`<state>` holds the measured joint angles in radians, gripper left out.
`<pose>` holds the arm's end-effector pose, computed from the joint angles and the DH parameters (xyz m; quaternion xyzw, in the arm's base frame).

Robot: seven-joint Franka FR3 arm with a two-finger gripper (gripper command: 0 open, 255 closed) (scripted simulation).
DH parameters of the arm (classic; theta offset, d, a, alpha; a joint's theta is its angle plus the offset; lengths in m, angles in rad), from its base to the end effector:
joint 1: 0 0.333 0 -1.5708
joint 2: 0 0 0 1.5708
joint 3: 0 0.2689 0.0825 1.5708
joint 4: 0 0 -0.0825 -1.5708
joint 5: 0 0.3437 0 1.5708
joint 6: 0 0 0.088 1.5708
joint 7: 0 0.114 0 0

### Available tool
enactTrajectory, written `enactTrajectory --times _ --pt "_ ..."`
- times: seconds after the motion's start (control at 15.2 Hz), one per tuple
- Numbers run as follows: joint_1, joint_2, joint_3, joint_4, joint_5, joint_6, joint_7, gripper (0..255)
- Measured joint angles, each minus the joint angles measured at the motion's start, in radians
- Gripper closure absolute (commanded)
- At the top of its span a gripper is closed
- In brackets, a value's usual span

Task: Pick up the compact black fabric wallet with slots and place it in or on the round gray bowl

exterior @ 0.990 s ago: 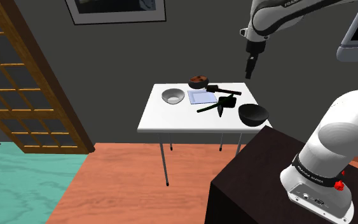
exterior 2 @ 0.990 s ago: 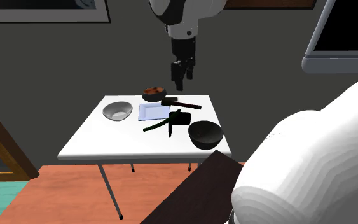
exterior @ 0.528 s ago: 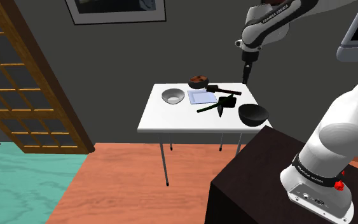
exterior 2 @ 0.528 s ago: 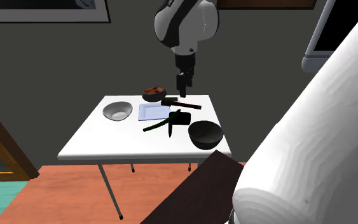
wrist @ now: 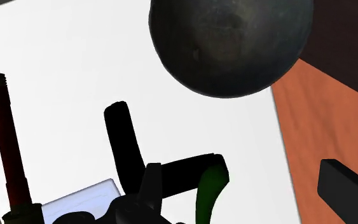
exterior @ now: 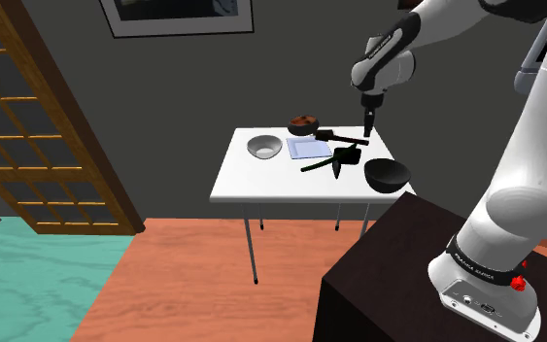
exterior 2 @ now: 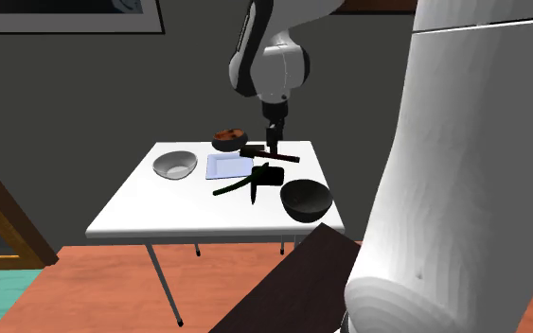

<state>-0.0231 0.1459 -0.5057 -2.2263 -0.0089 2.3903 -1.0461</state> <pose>0.4400 -0.2577 0.2945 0.9643 0.2614 -0.0144 0.0398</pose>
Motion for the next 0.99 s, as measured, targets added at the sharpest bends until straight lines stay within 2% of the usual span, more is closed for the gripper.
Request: enactTrajectory --times 0.26,0.53,0.99 --pt "-0.055 0.180 0.038 0.122 0.112 0.033 -0.133 0" --pt "-0.128 0.347 0.091 0.252 0.186 0.053 -0.241 0" --pt "-0.237 0.622 0.171 0.538 0.237 0.031 -0.351 0"
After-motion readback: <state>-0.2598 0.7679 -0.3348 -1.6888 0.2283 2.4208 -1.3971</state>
